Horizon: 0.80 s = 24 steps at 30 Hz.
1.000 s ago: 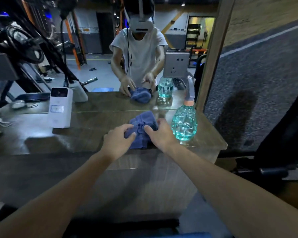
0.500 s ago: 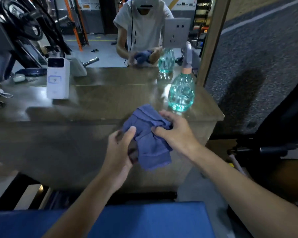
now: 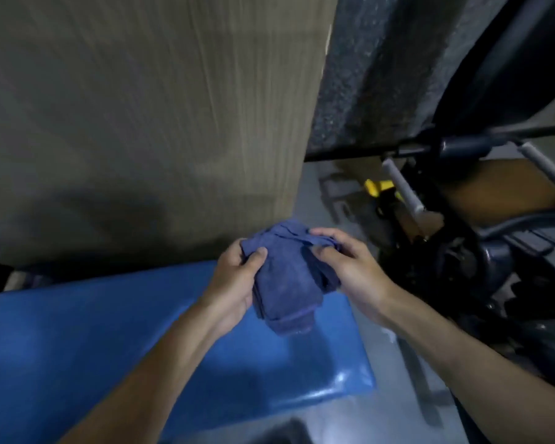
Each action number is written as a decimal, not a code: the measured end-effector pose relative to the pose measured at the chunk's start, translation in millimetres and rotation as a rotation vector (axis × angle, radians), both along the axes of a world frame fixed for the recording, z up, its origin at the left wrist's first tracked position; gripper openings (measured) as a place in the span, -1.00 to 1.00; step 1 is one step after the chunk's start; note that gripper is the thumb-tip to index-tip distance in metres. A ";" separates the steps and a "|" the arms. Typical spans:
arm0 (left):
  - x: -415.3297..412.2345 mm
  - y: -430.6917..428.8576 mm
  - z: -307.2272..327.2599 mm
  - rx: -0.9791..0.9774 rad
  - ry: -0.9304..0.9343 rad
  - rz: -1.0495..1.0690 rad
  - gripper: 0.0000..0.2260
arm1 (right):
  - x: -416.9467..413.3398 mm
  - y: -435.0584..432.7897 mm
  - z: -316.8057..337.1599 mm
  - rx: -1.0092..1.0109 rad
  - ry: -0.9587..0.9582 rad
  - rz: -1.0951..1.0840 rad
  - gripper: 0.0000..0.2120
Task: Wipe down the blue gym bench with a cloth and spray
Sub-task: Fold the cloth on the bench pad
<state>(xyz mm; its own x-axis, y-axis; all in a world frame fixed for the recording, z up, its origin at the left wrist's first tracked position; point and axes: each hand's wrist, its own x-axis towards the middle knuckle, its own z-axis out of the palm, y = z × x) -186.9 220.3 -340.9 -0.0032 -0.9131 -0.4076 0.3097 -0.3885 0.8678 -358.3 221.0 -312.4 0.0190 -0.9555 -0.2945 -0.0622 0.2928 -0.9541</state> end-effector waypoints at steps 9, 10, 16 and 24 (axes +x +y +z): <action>-11.7 17.2 -167.3 0.197 0.322 -0.329 -0.68 | -4.0 24.5 -196.1 -0.134 0.738 0.317 -0.31; -10.9 16.2 -182.3 0.197 0.283 -0.307 -0.74 | -3.6 23.3 -211.5 -0.200 0.837 0.299 -0.40; 21.3 -7.2 -215.6 -0.010 -0.024 -0.410 -0.87 | -2.7 14.9 -248.2 -0.614 0.946 0.079 -0.96; 19.4 7.4 -223.4 -0.240 -0.382 -0.338 -0.57 | 7.6 29.8 -260.7 -0.715 0.971 0.366 -0.56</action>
